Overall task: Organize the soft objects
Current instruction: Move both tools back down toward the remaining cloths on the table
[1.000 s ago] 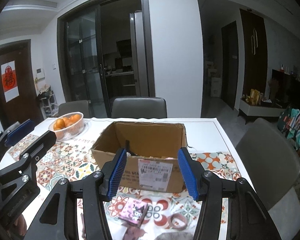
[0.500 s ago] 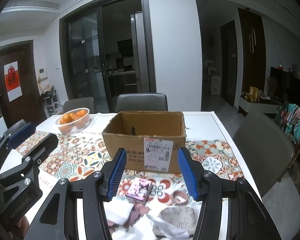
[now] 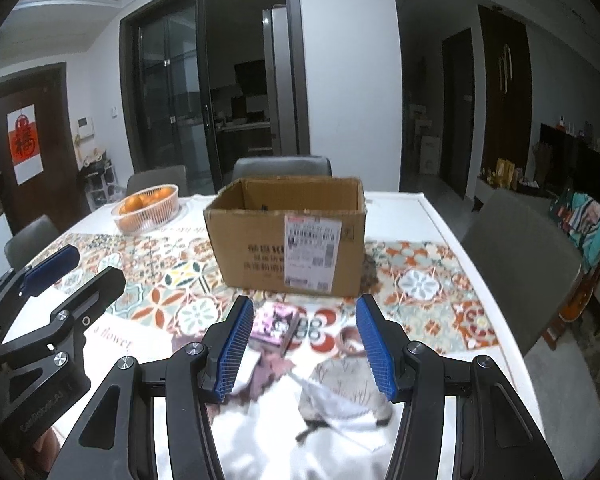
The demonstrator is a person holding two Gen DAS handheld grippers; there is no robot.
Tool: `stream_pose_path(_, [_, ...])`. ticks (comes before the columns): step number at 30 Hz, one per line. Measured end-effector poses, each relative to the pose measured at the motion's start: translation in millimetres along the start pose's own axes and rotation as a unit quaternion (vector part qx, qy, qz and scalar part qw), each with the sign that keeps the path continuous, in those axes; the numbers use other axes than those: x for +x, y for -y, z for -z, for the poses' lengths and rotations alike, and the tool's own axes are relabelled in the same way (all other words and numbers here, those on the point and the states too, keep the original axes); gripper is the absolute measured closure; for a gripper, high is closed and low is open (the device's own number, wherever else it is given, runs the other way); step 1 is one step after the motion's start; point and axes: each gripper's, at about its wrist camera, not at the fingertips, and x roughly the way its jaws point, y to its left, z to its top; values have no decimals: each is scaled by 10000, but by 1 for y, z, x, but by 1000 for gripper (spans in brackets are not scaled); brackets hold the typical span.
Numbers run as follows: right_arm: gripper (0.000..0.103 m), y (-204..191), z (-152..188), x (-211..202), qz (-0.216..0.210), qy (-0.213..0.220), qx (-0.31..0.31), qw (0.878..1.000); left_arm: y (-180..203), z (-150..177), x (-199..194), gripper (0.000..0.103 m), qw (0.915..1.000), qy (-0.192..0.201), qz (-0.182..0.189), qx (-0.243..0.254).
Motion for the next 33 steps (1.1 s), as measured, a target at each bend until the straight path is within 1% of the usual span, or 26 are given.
stream_pose_path(11, [48,1,40,15,66,-464,-126,9988,10,42,16,38,9980,-592,175,-110])
stream_pose_path(14, [48,3,50,22,66,-627,-113,9979,12,50,19,36,9974,-690,173,-120])
stream_pose_path(19, [48,7,64,33,103,-787,-161,9967,18,61,28,34,9968,-779,158,20])
stream_pose_path(27, [48,8,77,58,86,-962,-299,9949,16,74,53,34,9933,-1129,225,23])
stream_pose_path(33, [48,11,80,75,72,-1085,-294,9936,15,82,71,31,9910,-1318,211,27])
